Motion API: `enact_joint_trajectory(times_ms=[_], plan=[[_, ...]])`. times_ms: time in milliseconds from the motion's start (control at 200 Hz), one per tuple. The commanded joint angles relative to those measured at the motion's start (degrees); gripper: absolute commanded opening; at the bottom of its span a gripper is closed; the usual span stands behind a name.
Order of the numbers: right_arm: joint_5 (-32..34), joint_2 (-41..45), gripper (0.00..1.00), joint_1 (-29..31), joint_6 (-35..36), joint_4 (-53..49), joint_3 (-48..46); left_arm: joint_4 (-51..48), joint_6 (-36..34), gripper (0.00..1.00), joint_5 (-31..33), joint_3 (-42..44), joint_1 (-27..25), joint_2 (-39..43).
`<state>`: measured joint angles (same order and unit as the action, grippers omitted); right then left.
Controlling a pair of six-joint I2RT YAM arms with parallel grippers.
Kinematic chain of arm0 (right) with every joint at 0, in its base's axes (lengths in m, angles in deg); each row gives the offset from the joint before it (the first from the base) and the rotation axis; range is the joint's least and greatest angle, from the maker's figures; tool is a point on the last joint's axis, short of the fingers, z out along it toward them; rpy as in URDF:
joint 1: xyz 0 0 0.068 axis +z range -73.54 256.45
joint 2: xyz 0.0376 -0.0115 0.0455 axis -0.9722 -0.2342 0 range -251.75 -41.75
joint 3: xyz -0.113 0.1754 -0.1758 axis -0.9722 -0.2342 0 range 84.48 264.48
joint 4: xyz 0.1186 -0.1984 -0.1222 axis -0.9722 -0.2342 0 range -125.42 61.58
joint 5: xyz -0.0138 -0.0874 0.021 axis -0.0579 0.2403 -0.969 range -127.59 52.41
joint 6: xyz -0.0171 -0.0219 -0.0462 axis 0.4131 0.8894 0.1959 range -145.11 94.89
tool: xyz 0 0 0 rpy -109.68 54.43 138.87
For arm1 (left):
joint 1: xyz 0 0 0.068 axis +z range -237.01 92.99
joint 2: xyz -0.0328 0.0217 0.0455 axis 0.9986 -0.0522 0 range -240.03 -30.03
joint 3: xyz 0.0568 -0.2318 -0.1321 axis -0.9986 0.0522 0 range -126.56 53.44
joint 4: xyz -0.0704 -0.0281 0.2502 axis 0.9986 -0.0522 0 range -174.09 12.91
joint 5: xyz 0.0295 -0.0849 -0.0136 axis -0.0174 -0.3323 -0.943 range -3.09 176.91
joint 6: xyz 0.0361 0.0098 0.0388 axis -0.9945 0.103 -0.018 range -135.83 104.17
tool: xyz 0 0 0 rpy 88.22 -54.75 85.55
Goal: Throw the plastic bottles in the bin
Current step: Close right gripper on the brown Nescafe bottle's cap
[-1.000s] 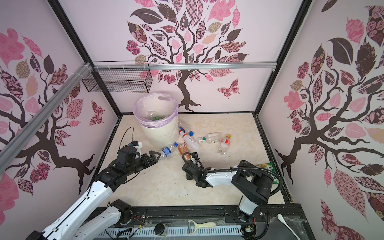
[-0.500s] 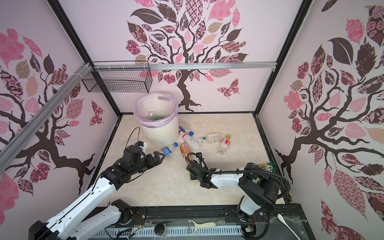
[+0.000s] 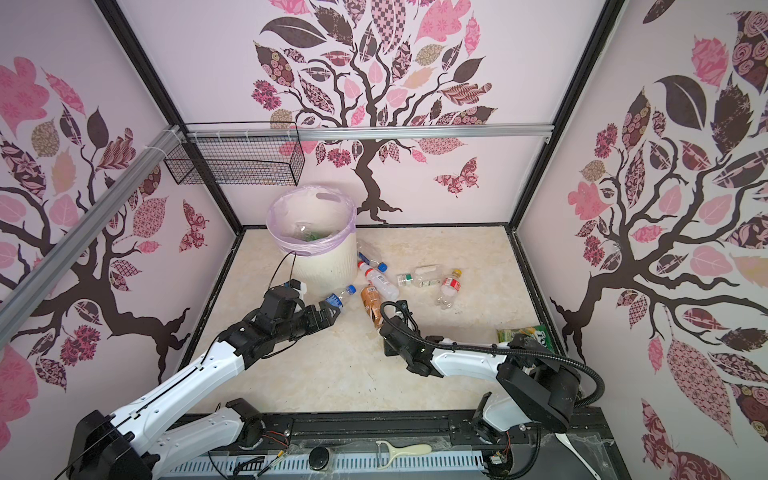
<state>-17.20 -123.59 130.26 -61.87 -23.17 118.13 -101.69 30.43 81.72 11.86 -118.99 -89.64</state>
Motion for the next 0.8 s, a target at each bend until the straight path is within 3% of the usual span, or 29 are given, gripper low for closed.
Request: enact_joint_trajectory(times_ms=[0,130,330,690,795], plan=[[-1.05,-0.54,0.41,-0.13,2.71,0.66,1.84,1.54,-0.43,0.98,0.4,-2.76,-0.19,-0.56],[-2.4,-2.62,0.55,-0.18,5.07,1.9,3.87,1.59,-0.12,0.98,0.31,-2.24,-0.3,-0.08],[-5.97,-9.95,0.66,-0.35,7.37,2.39,9.02,0.57,-0.03,0.98,0.88,-1.49,-0.28,1.67],[-3.97,-19.47,0.6,-0.35,7.31,0.37,14.07,-0.98,-0.32,0.98,2.11,-0.46,-0.32,4.42],[-3.0,-20.19,0.53,-0.54,7.75,0.52,13.9,-0.96,-0.29,0.98,1.77,-0.74,-0.32,3.99]])
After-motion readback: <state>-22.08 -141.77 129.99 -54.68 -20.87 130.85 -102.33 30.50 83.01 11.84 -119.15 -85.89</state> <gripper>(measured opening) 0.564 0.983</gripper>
